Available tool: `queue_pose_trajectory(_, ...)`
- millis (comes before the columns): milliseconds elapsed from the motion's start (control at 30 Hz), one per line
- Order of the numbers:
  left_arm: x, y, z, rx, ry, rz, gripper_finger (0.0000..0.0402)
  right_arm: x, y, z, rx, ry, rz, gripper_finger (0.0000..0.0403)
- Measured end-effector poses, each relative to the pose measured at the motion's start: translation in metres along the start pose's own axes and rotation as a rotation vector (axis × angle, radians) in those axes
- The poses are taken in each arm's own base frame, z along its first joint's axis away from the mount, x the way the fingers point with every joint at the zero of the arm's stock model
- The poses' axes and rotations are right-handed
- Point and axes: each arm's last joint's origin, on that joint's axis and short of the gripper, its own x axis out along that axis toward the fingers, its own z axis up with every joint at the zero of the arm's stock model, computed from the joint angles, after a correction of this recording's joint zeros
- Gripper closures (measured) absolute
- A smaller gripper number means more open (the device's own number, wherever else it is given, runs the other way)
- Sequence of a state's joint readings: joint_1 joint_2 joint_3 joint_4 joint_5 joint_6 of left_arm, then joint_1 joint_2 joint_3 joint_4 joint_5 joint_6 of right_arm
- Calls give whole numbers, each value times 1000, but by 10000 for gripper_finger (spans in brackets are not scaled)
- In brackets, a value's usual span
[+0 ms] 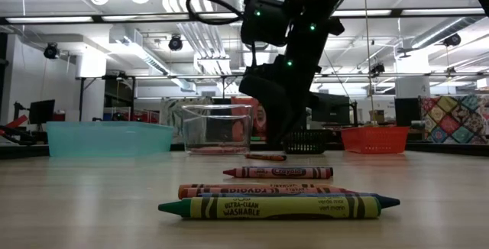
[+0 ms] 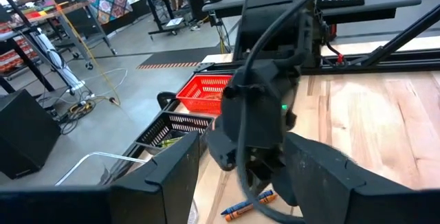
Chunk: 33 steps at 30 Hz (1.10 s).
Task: Sort crayons
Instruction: Put the blue crayon into the green transparent bin
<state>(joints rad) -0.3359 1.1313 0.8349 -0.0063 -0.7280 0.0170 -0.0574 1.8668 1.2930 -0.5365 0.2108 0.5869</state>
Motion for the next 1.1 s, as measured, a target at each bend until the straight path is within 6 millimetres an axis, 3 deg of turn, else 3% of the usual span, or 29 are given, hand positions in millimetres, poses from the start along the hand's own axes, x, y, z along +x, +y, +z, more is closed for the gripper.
queue_pose_trajectory(533,0,0,0,2,2,-1,209,10,-1,-11,27,-76,-40,335)
queue_pose_trajectory(1100,0,0,0,2,2,-2,209,11,1,-9,109,-86,-15,335)
